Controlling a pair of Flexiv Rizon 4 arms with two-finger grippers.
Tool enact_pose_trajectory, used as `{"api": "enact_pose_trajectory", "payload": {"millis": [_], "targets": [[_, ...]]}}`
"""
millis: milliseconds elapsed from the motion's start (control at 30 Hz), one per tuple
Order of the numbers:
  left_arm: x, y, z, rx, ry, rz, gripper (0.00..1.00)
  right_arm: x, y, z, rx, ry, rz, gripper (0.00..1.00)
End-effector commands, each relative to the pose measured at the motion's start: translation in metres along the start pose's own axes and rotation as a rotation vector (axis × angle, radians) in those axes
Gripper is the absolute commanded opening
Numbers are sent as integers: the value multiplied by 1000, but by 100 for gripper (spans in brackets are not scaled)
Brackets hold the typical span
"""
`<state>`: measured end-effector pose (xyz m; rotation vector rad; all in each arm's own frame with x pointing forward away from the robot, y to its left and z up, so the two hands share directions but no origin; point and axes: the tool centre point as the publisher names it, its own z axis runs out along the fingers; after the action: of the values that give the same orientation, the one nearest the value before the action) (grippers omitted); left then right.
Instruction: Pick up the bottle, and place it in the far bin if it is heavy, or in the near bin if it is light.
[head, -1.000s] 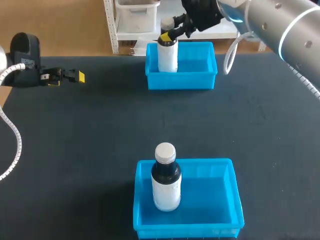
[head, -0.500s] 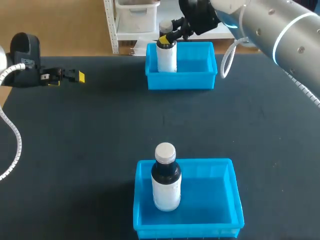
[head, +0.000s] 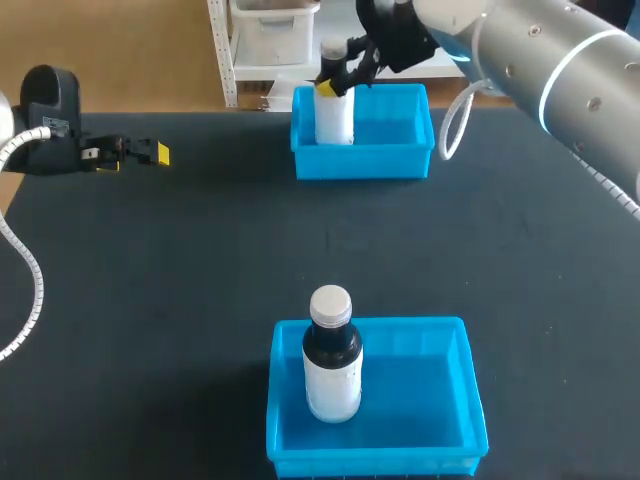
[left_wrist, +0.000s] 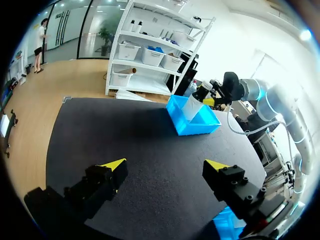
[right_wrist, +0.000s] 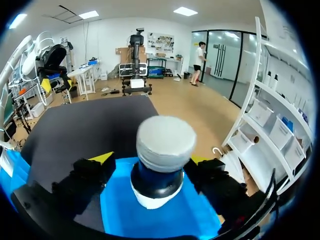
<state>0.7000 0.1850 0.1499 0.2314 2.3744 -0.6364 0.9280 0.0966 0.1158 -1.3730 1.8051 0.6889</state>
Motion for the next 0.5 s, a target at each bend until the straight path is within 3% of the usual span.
{"api": "enact_pose_trajectory", "payload": {"millis": [33, 267, 500], "targets": [[0, 0, 0, 0, 0, 0, 100, 7, -16, -13, -313, 18, 25, 100], [0, 0, 0, 0, 0, 0, 100, 35, -30, -60, -213, 45, 98, 100], [0, 0, 0, 0, 0, 0, 100, 64, -25, -113, -124, 60, 186, 100]]}}
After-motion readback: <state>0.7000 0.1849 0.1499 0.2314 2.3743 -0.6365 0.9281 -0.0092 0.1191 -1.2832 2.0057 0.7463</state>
